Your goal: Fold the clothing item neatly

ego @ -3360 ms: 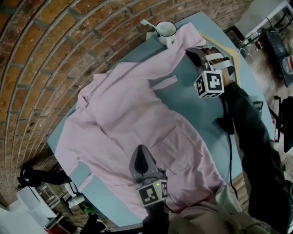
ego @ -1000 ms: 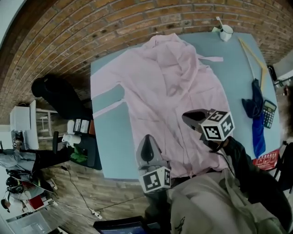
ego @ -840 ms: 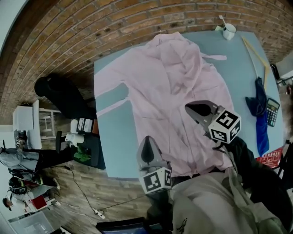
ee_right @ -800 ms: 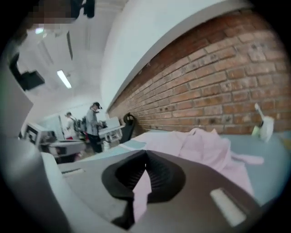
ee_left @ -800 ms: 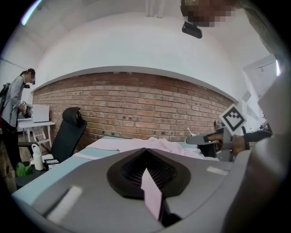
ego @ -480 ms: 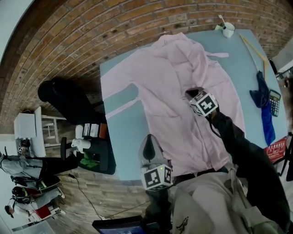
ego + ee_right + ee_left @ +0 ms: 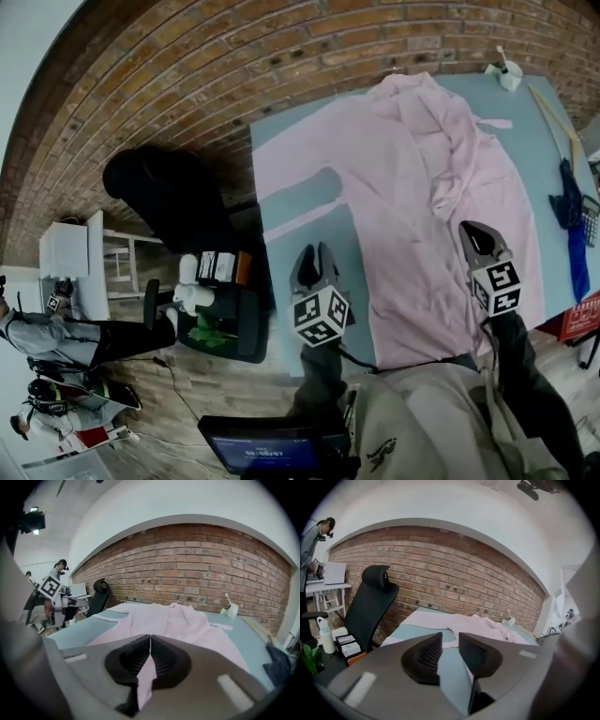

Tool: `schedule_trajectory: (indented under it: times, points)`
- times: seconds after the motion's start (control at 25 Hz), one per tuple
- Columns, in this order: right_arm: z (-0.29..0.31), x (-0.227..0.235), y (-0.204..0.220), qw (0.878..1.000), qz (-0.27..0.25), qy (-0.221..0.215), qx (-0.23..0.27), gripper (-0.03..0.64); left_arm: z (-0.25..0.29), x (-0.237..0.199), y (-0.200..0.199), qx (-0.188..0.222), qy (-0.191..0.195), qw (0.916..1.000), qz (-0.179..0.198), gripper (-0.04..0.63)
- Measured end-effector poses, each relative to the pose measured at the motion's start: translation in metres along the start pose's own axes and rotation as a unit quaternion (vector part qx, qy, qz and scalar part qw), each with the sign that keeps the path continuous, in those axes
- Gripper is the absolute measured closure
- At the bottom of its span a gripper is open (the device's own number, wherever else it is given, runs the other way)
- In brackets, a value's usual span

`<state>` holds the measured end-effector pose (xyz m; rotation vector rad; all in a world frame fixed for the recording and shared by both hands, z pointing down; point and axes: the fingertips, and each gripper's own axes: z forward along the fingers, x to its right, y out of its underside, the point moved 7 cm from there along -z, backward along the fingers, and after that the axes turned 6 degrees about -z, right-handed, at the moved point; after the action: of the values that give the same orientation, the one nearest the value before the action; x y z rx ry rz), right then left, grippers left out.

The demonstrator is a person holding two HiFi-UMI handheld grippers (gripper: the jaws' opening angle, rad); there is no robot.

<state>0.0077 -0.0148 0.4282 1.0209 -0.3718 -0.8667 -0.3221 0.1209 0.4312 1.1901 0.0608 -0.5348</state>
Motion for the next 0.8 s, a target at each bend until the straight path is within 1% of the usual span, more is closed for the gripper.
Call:
schedule_trajectory:
  times: [0.04,0.08,0.16,0.24,0.28,0.36,0.44,0.48,0.56,0.6,0.68,0.76,0.8]
  points:
    - [0.003,-0.014,0.001,1.0,0.004,-0.013,-0.006,0.614,0.008,-0.012,-0.003,-0.008,-0.005,0.9999,-0.006,0.451]
    - [0.008,-0.029,0.0,1.0,0.003,-0.027,-0.012,0.612,0.015,-0.023,-0.006,-0.014,-0.009,0.9998,-0.011,0.431]
    - [0.023,-0.058,-0.007,0.998,-0.017,-0.06,-0.022,0.612,0.022,-0.044,-0.012,-0.017,-0.018,0.9995,-0.02,0.431]
    - [0.048,-0.088,-0.025,0.992,-0.07,-0.103,-0.027,0.611,0.025,-0.059,-0.014,-0.024,-0.023,0.9991,-0.026,0.431]
    - [0.066,-0.103,-0.034,0.985,-0.107,-0.13,-0.032,0.611,0.027,-0.064,-0.013,-0.03,-0.023,0.9989,-0.028,0.431]
    - [0.107,-0.133,-0.053,0.963,-0.191,-0.183,-0.046,0.611,0.032,-0.071,-0.009,-0.042,-0.024,0.9983,-0.033,0.431]
    - [0.148,-0.158,-0.077,0.94,-0.265,-0.209,-0.044,0.612,0.038,-0.078,-0.006,-0.049,-0.027,0.9976,-0.041,0.431]
    - [0.167,-0.169,-0.09,0.932,-0.291,-0.215,-0.035,0.612,0.041,-0.081,-0.005,-0.051,-0.029,0.9972,-0.047,0.431]
    - [0.207,-0.187,-0.117,0.917,-0.332,-0.221,-0.019,0.612,0.047,-0.087,-0.003,-0.057,-0.033,0.9959,-0.063,0.431]
    - [0.226,-0.196,-0.128,0.908,-0.352,-0.227,-0.021,0.612,0.05,-0.089,-0.002,-0.058,-0.035,0.9951,-0.071,0.431]
    - [0.264,-0.213,-0.145,0.891,-0.381,-0.244,-0.043,0.61,0.057,-0.092,0.0,-0.059,-0.039,0.994,-0.083,0.431]
    - [0.298,-0.228,-0.156,0.88,-0.389,-0.264,-0.068,0.55,0.065,-0.096,0.001,-0.055,-0.044,0.9933,-0.091,0.422]
    - [0.313,-0.234,-0.159,0.876,-0.393,-0.271,-0.075,0.533,0.069,-0.099,0.0,-0.053,-0.046,0.9929,-0.095,0.422]
